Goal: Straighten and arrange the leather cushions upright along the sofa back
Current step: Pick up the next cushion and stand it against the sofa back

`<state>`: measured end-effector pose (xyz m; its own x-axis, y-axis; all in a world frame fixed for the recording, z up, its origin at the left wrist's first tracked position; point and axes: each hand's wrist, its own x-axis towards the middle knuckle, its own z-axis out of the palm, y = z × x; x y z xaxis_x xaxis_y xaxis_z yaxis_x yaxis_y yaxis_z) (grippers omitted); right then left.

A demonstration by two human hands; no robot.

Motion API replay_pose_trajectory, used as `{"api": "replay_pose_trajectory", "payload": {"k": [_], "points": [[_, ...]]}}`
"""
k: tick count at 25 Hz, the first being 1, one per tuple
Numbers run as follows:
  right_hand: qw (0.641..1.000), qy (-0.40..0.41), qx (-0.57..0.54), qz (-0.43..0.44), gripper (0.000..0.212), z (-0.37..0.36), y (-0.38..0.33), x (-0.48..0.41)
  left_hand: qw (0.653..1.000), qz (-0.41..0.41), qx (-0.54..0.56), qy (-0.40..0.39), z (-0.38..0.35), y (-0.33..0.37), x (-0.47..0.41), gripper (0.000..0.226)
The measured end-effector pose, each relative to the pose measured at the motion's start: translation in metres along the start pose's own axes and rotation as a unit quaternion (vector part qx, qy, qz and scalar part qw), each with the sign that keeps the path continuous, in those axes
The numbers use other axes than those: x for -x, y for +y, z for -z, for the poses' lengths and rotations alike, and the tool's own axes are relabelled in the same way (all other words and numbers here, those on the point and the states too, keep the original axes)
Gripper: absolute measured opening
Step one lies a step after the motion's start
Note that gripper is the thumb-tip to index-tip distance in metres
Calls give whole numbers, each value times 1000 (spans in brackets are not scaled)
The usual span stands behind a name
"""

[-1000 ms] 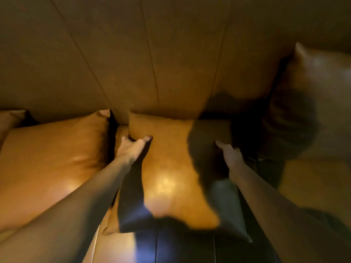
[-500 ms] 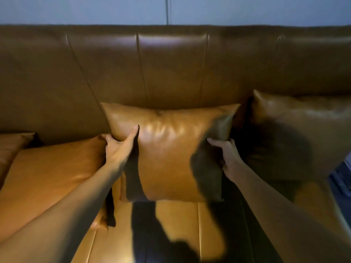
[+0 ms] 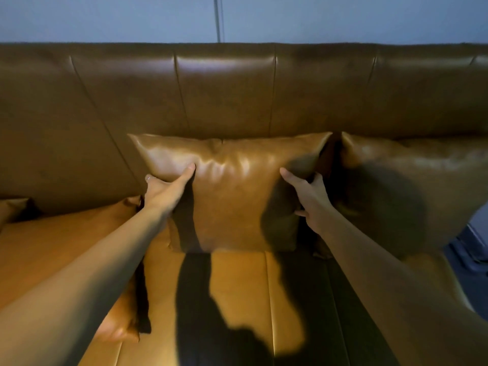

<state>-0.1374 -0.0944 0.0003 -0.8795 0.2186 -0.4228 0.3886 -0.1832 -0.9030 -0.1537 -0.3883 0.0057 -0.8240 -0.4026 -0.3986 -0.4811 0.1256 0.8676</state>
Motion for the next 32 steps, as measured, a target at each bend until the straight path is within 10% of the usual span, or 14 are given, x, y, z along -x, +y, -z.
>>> {"api": "replay_pose_trajectory", "payload": {"k": [17, 23, 32], "points": [[977, 109, 182, 28, 102, -22, -16, 6, 994, -4, -105, 8, 4, 19, 3, 127], [927, 93, 328, 155, 99, -63, -49, 47, 980, -138, -132, 59, 43, 48, 35, 98], [808, -36, 490, 325, 87, -178, -13, 115, 982, -86, -130, 109, 155, 6, 31, 87]]}}
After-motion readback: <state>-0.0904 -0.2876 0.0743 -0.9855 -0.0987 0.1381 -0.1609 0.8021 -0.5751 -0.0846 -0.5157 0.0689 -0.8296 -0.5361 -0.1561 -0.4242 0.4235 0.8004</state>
